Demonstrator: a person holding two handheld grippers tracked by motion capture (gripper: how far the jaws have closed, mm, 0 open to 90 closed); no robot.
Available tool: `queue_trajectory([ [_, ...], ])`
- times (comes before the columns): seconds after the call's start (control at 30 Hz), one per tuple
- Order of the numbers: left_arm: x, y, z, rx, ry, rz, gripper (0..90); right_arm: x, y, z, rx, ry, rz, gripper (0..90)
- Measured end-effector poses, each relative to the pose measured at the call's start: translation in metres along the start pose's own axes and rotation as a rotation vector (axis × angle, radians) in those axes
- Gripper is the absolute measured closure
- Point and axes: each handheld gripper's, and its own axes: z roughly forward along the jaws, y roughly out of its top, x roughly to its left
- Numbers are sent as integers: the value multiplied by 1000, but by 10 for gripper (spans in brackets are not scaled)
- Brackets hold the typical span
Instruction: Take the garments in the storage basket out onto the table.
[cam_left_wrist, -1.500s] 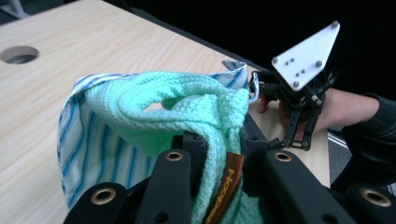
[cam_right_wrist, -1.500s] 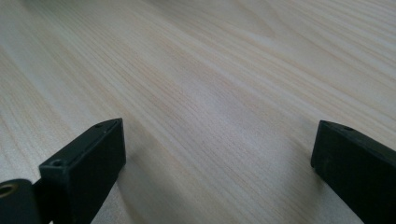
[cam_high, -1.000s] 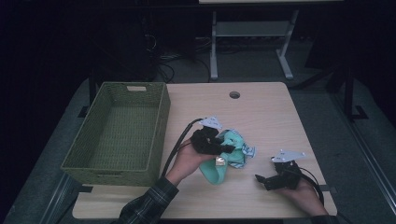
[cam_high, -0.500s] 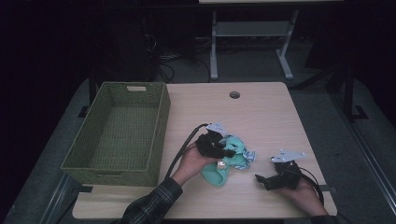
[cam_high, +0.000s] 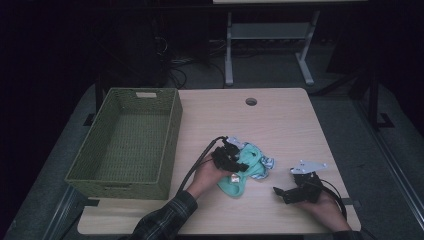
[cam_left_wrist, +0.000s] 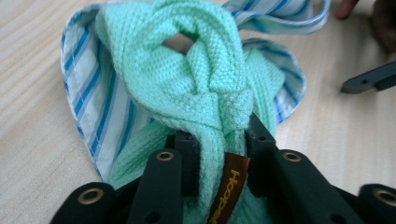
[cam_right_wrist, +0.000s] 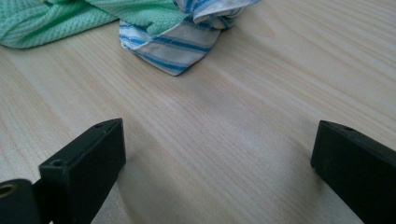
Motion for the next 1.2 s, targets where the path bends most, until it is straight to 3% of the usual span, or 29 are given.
queue_trajectory([
  [0.1, 0, 0, 1, -2, 0, 1, 662, 0, 0, 0, 0, 0, 0, 26],
  [0.13, -1, 1, 0, -6, 2, -3, 588, 0, 0, 0, 0, 0, 0, 26],
  [0.27, -1, 2, -7, -11, -2, -9, 498, 0, 0, 0, -1, 0, 0, 26],
  [0.67, -8, 13, -49, -118, -12, 17, 372, 0, 0, 0, -2, 0, 0, 26],
  [0.87, -9, 12, -72, -160, 5, 7, 391, 0, 0, 0, -1, 0, 0, 26],
  [1.03, -12, 4, -87, -156, 29, 6, 569, 0, 0, 0, 0, 0, -1, 26],
  [1.2, -18, -6, -98, -153, 63, 9, 663, 0, 0, 0, 0, 0, -1, 26],
])
